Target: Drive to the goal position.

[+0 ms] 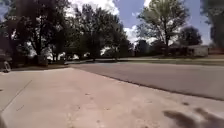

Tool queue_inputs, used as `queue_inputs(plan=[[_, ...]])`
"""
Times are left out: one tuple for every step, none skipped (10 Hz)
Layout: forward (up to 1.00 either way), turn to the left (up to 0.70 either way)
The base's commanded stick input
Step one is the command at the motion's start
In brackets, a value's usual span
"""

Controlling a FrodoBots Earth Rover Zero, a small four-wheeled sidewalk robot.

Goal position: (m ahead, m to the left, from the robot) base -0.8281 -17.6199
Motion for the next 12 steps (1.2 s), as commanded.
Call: queue_inputs(plan=[[0.0, -0.7], [0.0, -0.7], [0.0, -0.7], [0.0, -0.7], [0.0, -0.7], [0.0, -0.7], [0.0, -0.7], [0.0, -0.7], [0.0, -0.7], [0.0, -0.7], [0.0, -0.7], [0.0, -0.7]])
